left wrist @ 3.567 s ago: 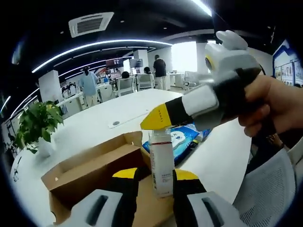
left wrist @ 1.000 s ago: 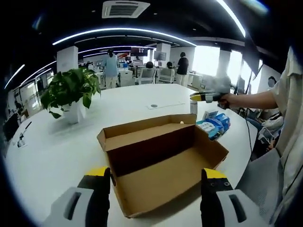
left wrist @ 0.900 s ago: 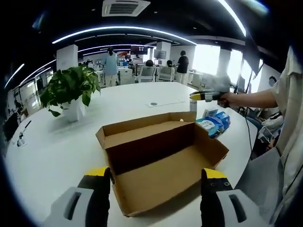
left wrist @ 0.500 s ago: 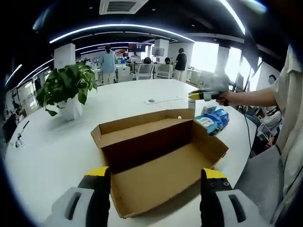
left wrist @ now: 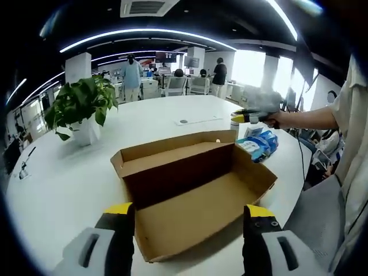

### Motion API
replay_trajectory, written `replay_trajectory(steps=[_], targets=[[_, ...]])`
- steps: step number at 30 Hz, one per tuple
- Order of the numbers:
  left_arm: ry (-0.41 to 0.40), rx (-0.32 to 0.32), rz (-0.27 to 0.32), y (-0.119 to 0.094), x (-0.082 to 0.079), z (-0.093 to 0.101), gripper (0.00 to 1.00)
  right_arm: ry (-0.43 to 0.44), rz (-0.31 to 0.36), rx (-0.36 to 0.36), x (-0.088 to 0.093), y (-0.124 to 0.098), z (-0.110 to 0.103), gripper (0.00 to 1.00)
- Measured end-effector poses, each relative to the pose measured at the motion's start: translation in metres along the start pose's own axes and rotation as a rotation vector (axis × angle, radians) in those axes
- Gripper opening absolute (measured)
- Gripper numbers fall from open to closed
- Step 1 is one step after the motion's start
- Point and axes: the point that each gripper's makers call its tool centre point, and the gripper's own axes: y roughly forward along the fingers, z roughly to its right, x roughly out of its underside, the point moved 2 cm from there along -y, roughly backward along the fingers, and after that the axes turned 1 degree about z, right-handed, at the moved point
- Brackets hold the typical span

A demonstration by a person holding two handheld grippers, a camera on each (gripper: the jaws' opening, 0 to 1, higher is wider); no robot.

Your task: Operate the shoe box by opening the lid, removing the specified soft item, and placing it in the target area until the item is outside and the box remains undamaged.

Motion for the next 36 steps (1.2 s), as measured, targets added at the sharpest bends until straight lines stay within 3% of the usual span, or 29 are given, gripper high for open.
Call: replay_trajectory(steps=[18, 33, 36], targets=[[0.010, 0.001, -0.010, -0.002, 0.003, 0.002, 0.78, -0.008, -0.030, 0.034, 0.008, -0.003, 0.007, 0.22], [0.015, 0.002, -0.013, -0.003, 0.006, 0.003, 0.77, -0.040, -0.046, 0.052, 0.009, -0.010, -0.003, 0.21], [0.017, 0.001, -0.012, -0.004, 0.006, 0.002, 0.77, -0.053, -0.053, 0.086, 0.008, -0.009, 0.004, 0.21]])
